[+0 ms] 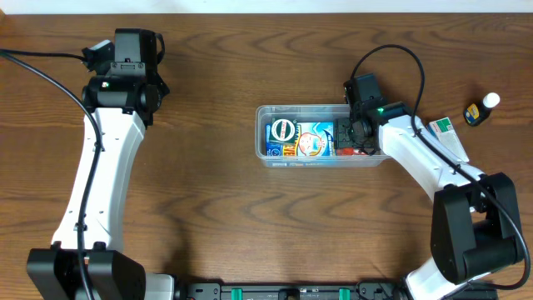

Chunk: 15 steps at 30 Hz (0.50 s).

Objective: Pack container
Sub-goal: 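Carry the red packet with right gripper and lower it into container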

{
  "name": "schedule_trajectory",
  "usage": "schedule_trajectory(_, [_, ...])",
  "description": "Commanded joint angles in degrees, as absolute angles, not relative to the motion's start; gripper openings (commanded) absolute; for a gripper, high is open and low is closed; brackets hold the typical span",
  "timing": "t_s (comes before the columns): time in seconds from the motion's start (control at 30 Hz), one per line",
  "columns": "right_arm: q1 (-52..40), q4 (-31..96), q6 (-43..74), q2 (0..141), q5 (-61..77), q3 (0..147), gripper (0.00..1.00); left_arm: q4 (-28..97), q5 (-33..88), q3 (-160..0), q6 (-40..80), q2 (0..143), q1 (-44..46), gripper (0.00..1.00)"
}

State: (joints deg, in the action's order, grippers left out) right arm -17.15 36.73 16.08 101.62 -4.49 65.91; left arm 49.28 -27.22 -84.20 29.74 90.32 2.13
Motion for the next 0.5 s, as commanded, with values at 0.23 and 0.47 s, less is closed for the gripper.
schedule_trajectory(0.23, [-16.9, 36.5, 15.6, 101.4, -4.1, 65.4, 0.71, 49.4, -28.1, -84.6, 29.2, 90.0, 1.9, 0.98])
schedule_trajectory(0.47, [-16.9, 36.5, 12.6, 100.8, -4.0, 66.1, 0.66, 49.4, -28.1, -84.6, 29.2, 90.0, 1.9, 0.98])
